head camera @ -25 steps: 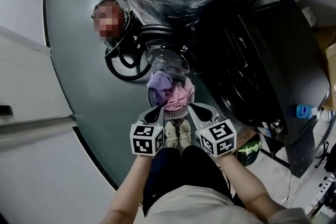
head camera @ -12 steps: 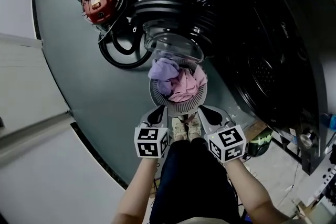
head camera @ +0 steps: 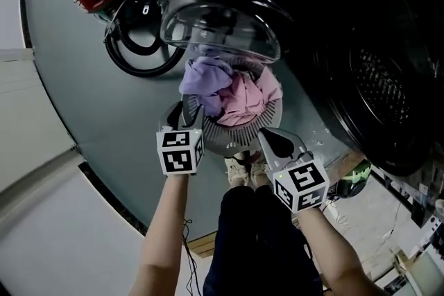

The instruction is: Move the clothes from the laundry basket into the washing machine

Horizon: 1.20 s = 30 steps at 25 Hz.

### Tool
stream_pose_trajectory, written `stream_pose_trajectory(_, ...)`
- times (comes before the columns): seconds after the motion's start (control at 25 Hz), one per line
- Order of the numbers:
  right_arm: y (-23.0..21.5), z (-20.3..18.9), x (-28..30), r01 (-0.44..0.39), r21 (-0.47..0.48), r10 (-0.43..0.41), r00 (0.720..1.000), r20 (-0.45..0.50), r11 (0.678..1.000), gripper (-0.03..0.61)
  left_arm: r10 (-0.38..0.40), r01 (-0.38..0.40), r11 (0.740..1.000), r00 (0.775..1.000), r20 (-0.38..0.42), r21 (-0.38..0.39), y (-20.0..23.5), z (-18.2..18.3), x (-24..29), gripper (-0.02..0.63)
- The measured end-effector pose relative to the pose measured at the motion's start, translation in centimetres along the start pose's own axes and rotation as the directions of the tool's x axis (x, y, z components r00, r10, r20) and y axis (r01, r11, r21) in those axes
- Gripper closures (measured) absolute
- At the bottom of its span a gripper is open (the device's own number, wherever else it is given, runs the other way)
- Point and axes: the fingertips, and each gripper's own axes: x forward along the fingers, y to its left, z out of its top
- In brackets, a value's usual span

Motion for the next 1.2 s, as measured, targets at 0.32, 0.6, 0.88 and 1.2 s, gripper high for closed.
stream_pose_trajectory(0.32, -2.9, -3.4, 2.5, 0.012, 0.000, -0.012, 0.999, -0.037, 1.000, 0.551, 0.058, -0.051, 0.993, 0.997, -0.055, 0.109, 4.9, -0.7, 9.0, 0.406)
stream_pose_trajectory(0.6, -3.4, -4.4, 3.1, 0.026, 0.033, -0.025, 0.999, -0.038, 0.999, 0.549, 0.140, -0.118, 0.975, 0.984, -0.106, 0.191, 6.2, -1.0, 11.0, 0.513)
stream_pose_trajectory(0.88, -2.4, -3.1, 3.0, 0.020, 0.043, -0.020, 1.000, -0.015, 0.999, 0.550, 0.031, -0.022, 0.987, 0.998, -0.054, 0.162, 4.4, 0.2, 6.8, 0.601)
stream_pose_trajectory(1.2, -0.6, -0.3, 1.6, -0.010, -0.017, 0.011, 0.998, 0.062, 1.000, 0.545, -0.240, 0.225, 0.943, 0.970, 0.034, 0.246, -4.5, 2.0, -0.7, 0.601)
